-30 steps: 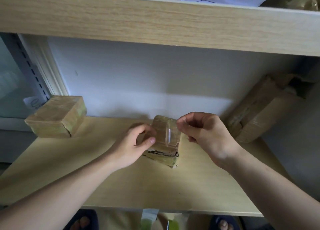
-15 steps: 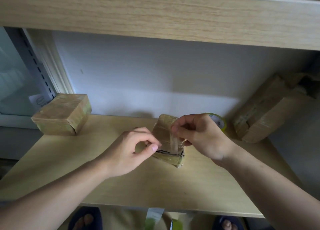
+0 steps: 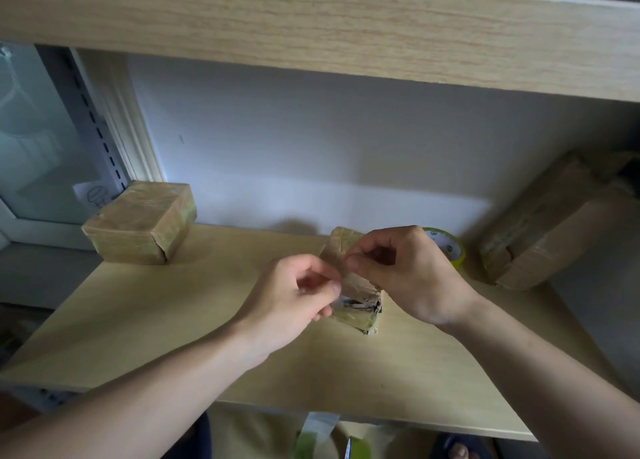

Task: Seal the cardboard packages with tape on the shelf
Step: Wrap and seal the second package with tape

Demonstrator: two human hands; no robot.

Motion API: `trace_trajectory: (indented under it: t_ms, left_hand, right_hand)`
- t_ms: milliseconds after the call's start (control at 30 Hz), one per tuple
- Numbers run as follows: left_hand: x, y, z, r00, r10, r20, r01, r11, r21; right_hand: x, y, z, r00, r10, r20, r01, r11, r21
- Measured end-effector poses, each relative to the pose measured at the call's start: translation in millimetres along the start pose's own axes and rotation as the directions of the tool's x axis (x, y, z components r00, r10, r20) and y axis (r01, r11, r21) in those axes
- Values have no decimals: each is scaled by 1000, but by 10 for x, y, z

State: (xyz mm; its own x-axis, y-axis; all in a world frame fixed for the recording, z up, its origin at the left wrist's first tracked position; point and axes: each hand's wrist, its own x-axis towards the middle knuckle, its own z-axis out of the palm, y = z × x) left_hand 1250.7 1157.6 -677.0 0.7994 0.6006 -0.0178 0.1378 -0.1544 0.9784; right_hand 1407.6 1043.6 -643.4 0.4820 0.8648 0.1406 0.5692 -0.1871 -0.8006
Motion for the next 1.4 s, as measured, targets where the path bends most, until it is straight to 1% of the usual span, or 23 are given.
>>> trace_trajectory:
  t_ms: [100, 167, 300, 367, 467, 600, 667, 800, 967, 1133, 1400]
  left_hand:
    - [-58, -19, -22, 997, -80, 1, 80, 996, -50]
    - [-106, -52, -6, 988, -152, -1, 151, 981, -118]
    - [-185, -105, 68, 954, -300, -12, 280, 904, -324]
    - [-205, -98, 102, 939, -343, -1, 316, 865, -391]
    - [-202, -83, 161, 928, -371, 23, 343, 834, -432]
    - [-160, -111, 213, 897, -442, 23, 398, 782, -481]
    - [-145, -142, 225, 883, -469, 14, 417, 773, -478]
    - [-141, -205, 254, 887, -462, 9, 421, 801, -427]
    - [-130, -227, 249, 891, -455, 1, 421, 823, -381]
    - [-106, -270, 266, 883, -470, -5, 436, 824, -361]
    - [-96, -315, 251, 889, -459, 1, 436, 843, -314]
  right_hand:
    - [13, 63, -15, 1000, 14, 0, -14, 1000, -1]
    - [24, 105, 6, 1000, 25, 3, -25, 1000, 10]
    - [71, 157, 51, 996, 78, -35, -76, 995, 65]
    - [94, 177, 56, 994, 105, -42, -100, 990, 101]
    - [111, 199, 91, 994, 105, -36, -103, 993, 50]
    - [152, 231, 149, 991, 109, -75, -112, 993, -33]
    - [169, 242, 162, 991, 115, -66, -120, 990, -69]
    - [188, 267, 176, 991, 131, -39, -135, 982, -130]
    - [190, 272, 211, 995, 96, -29, -100, 969, -224]
    - [180, 275, 254, 997, 73, 3, -69, 955, -287]
    - [172, 316, 274, 1000, 25, 7, -21, 950, -313]
